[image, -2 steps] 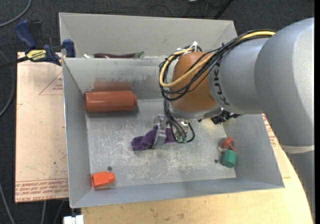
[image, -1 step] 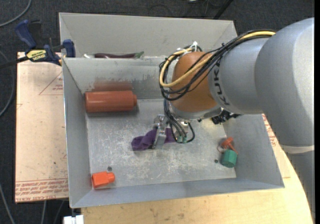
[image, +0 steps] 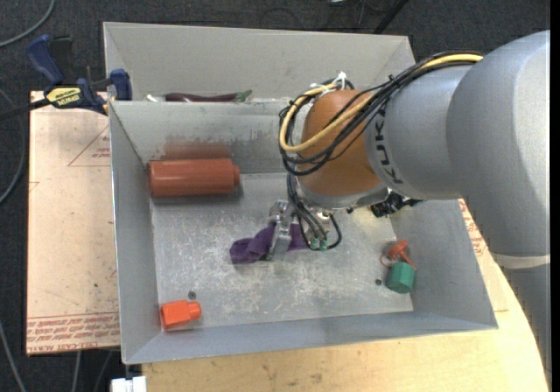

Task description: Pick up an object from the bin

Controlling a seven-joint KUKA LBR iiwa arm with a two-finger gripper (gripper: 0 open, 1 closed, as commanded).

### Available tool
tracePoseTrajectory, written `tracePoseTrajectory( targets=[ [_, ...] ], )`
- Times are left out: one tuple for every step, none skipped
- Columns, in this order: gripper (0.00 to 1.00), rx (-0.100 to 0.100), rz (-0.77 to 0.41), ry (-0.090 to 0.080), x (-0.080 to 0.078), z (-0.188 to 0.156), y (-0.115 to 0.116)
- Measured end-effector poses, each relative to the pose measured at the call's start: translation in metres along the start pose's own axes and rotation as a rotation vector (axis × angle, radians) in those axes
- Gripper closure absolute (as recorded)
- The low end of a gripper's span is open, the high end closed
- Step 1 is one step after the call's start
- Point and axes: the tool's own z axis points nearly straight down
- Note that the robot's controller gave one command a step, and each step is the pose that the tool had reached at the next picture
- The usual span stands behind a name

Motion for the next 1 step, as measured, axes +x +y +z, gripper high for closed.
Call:
tracePoseTrajectory(
  targets=[
    [1.00,0.000,0.000,0.001,0.0003,-0.0059,-0.0001]
  ],
)
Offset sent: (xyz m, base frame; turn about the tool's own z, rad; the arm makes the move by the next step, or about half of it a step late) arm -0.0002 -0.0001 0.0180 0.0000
